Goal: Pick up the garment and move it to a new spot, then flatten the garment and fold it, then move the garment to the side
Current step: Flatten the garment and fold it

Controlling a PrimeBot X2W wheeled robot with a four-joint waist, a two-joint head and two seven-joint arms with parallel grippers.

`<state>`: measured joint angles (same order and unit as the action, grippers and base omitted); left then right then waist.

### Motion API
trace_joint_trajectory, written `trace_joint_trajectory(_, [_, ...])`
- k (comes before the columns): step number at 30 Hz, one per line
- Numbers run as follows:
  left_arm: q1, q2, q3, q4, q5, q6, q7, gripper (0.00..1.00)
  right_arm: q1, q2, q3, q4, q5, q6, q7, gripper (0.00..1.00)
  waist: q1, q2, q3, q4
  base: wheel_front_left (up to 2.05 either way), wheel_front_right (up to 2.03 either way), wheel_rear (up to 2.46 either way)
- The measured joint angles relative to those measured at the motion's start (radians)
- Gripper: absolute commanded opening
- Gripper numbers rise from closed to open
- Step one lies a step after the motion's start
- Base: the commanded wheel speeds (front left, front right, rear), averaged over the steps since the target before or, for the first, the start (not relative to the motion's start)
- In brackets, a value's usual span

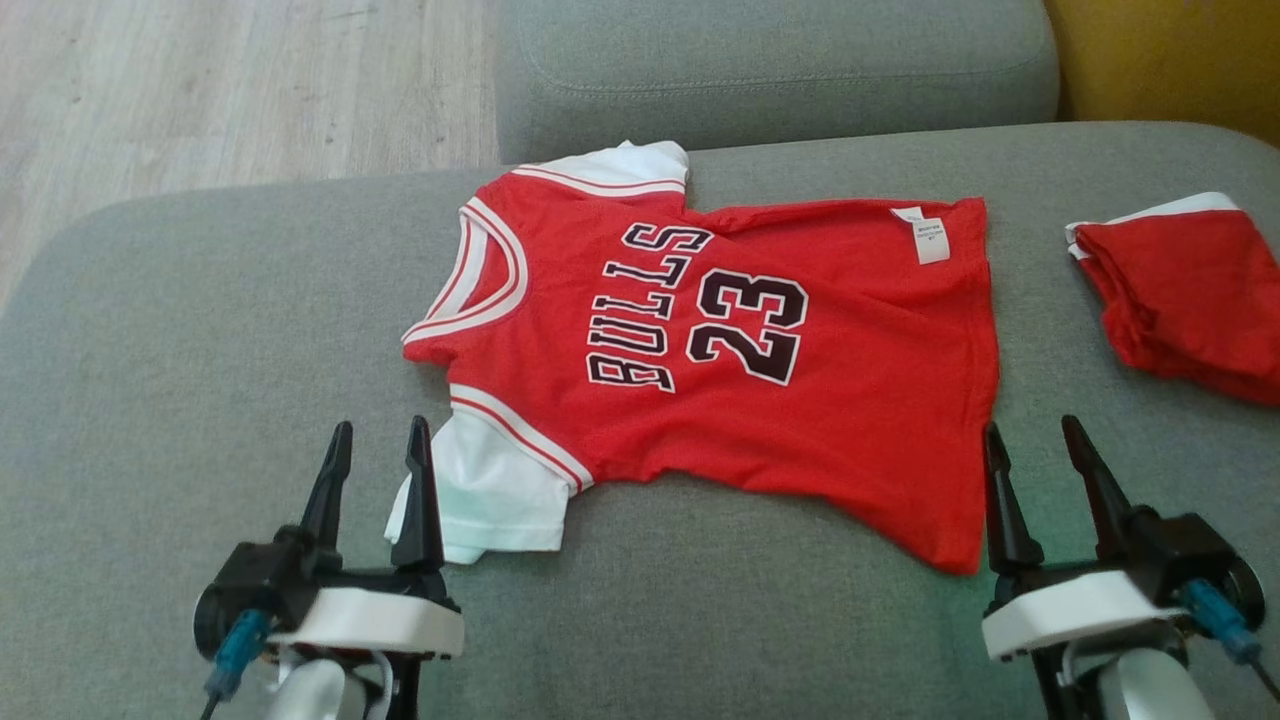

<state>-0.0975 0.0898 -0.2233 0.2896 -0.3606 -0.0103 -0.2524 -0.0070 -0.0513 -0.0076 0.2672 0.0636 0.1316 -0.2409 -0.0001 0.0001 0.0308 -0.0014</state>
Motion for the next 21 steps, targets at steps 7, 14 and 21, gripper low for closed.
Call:
trace_joint_trajectory(7, [0.001, 0.000, 0.013, 0.026, 0.030, -0.006, 0.001, 1.00, -0.004, 0.004, 0.005, -0.037, 0.034, 0.000, -0.006, 1.00, 0.0001, 0.0000, 0.013, 0.003, 0.00, 0.00, 0.00])
trace_joint_trajectory(14, [-0.003, 0.020, -0.001, 0.168, 0.063, 0.043, 0.108, 1.00, -0.004, 0.004, 0.009, -0.044, 0.034, 0.000, -0.006, 1.00, 0.0001, 0.0000, 0.038, 0.009, 0.00, 0.00, 0.00])
trace_joint_trajectory(21, [-0.036, 0.027, -0.004, 0.250, 0.063, 0.045, 0.137, 1.00, -0.006, 0.004, 0.019, -0.044, 0.034, 0.000, -0.006, 1.00, 0.0001, 0.0000, 0.062, 0.000, 0.00, 0.00, 0.00])
